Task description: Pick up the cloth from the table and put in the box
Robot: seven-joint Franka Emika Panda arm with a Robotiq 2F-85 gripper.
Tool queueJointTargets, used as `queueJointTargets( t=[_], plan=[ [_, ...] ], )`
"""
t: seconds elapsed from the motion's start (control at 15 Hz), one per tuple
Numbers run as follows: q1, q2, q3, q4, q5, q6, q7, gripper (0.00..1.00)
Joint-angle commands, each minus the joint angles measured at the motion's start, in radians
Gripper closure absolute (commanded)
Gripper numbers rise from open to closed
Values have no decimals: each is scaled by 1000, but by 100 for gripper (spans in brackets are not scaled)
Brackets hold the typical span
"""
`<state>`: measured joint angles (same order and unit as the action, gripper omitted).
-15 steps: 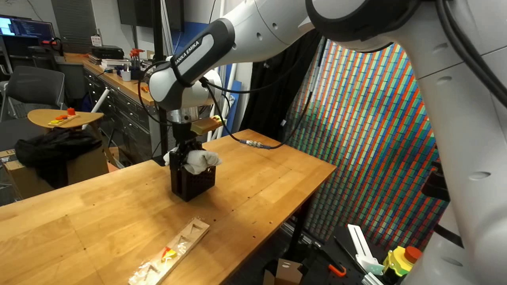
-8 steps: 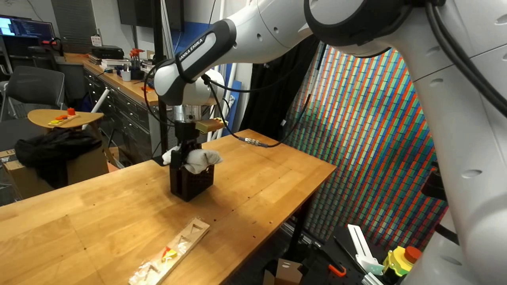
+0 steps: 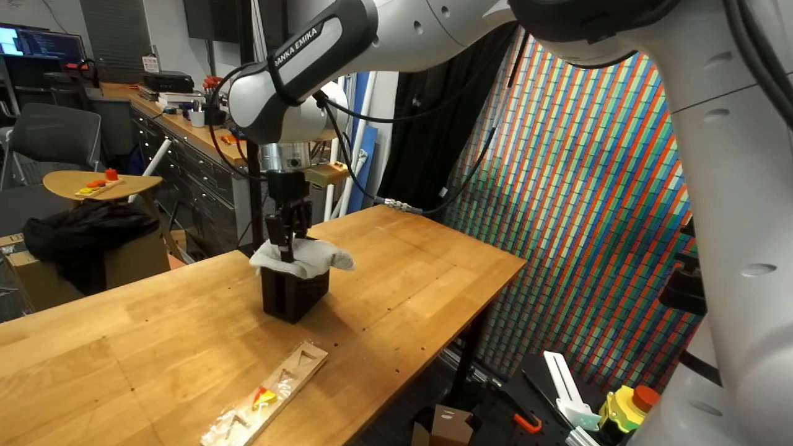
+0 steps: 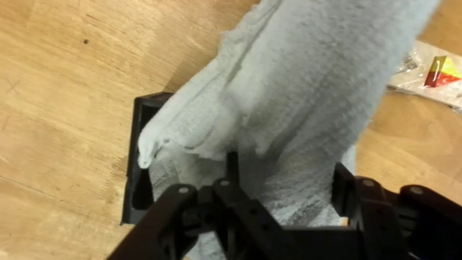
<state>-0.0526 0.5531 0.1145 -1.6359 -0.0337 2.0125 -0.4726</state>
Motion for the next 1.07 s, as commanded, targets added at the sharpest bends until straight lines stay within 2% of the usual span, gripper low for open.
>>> queueJointTargets(
  t=[0.0, 0.07, 0.27, 0.33, 0.4, 0.47, 0.67, 1.0],
  plan=[
    [46, -95, 3, -50, -54, -67, -14, 7],
    [59, -108, 2, -53, -71, -84, -9, 1],
    [84, -145, 1, -69, -100, -105, -1, 0],
    [88, -156, 1, -78, -104, -101, 2, 17],
    [91, -164, 1, -83, -107, -100, 3, 25],
    [94, -167, 0, -87, -111, -95, 4, 29],
    [96, -172, -3, -87, -130, -82, 5, 55],
    [82, -141, -9, -52, -117, -30, 5, 93]
  ],
)
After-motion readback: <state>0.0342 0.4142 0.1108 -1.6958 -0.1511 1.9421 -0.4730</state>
